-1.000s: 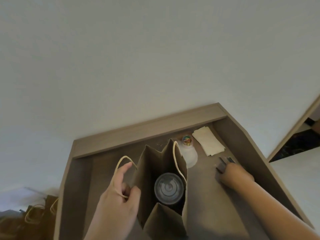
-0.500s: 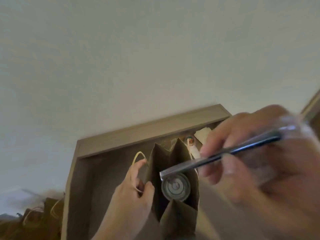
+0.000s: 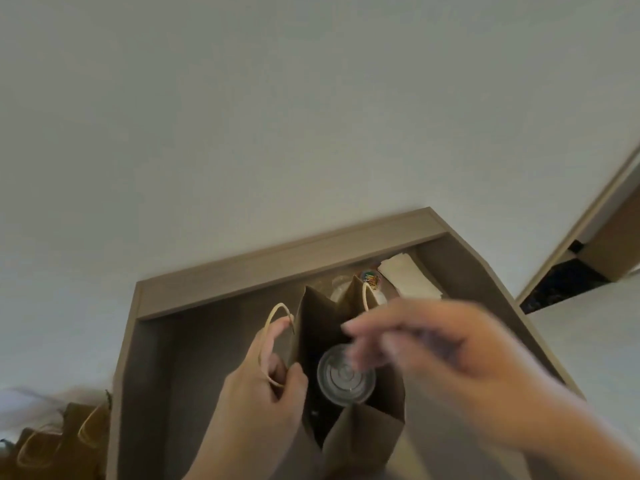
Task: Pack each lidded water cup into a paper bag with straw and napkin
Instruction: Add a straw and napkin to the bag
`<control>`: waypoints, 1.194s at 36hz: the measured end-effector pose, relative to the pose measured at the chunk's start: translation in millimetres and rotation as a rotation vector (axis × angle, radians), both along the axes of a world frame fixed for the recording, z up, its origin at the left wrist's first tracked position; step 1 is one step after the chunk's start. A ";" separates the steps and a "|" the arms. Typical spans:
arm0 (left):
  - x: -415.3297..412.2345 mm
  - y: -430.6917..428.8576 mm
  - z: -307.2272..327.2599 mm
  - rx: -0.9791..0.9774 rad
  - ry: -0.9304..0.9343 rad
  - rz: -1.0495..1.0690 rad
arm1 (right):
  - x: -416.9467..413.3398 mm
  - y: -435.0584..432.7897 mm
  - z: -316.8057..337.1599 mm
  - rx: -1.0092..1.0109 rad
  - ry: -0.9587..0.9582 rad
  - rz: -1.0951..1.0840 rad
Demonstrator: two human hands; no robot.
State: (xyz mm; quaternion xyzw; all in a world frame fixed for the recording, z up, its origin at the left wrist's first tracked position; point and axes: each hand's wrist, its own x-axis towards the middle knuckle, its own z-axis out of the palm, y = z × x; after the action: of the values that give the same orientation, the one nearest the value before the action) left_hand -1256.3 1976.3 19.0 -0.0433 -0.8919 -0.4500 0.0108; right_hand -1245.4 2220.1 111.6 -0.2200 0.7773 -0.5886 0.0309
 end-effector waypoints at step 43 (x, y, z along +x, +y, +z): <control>0.6 4.7 -10.2 -0.025 0.127 0.102 | -258.5 118.2 -242.0 1.290 -0.156 -0.491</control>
State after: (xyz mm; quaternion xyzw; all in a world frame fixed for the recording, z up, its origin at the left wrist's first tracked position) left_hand -1255.7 1981.1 8.8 -0.0264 -0.8961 -0.4340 0.0896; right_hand -1503.9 2338.3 -130.5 0.0677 0.9946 -0.0128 0.0774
